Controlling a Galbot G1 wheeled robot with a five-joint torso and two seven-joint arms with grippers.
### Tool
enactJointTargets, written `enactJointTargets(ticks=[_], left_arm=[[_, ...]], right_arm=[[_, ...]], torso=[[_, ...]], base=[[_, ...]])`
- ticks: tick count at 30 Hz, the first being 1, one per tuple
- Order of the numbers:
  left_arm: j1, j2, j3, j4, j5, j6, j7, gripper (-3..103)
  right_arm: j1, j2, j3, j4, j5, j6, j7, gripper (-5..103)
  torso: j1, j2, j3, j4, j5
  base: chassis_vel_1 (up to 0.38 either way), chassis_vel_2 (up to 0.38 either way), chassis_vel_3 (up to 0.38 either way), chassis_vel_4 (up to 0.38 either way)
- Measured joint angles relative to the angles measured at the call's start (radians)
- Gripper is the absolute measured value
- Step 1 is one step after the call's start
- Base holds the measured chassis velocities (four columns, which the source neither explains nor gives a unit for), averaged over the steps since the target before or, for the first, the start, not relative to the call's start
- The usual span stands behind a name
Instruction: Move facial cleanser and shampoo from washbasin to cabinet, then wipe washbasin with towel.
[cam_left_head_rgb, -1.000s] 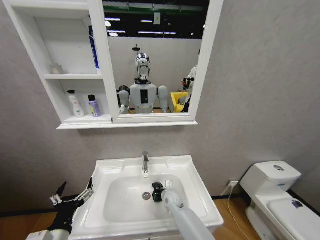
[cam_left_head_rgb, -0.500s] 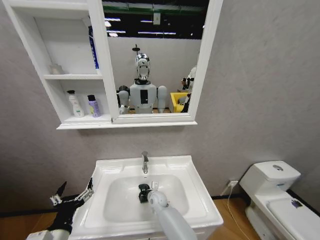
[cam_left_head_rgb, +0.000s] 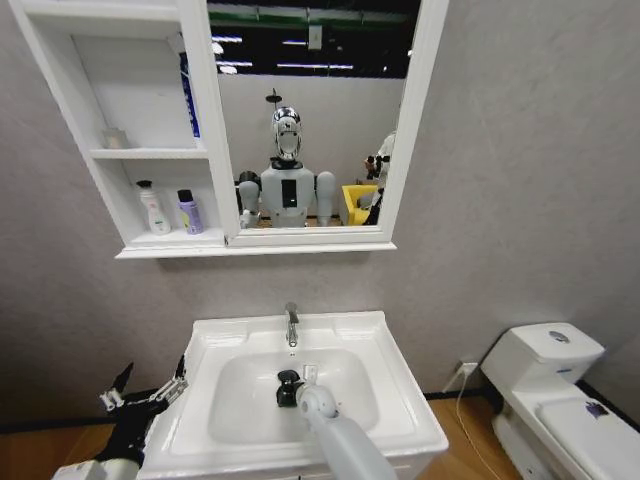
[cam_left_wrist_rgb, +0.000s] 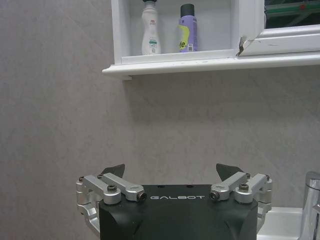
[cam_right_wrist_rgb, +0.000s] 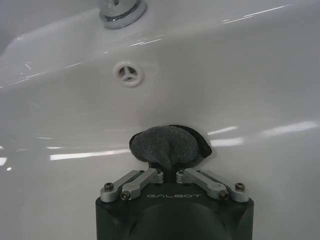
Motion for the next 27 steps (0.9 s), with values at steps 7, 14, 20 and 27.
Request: enactJointTargets(ticks=[7,14,20,27], left_arm=[[0.0,0.0,0.0,0.0,0.0,0.0,0.0,100],[0.0,0.0,0.0,0.0,0.0,0.0,0.0,100],[0.0,0.0,0.0,0.0,0.0,0.0,0.0,100],[0.0,0.0,0.0,0.0,0.0,0.0,0.0,100]], right_arm=[[-0.052,-0.096,0.041,0.126,0.064,-0.026,0.048,7],[-0.06,-0.118,0.038,0.14,0.066,-0.026,0.051,7],[-0.023,-0.046,-0.012,0.071,0.047,-0.007,0.055,7],[-0.002,0.006,-0.061,0.027,0.025,0.007,0.038,7]], torso=[[0.0,0.0,0.0,0.0002,0.0],[0.0,0.0,0.0,0.0,-0.0001],[0.0,0.0,0.0,0.0003,-0.0002],[0.0,0.0,0.0,0.0002,-0.0002]], base=[[0.0,0.0,0.0,0.0],[0.0,0.0,0.0,0.0],[0.0,0.0,0.0,0.0],[0.0,0.0,0.0,0.0]])
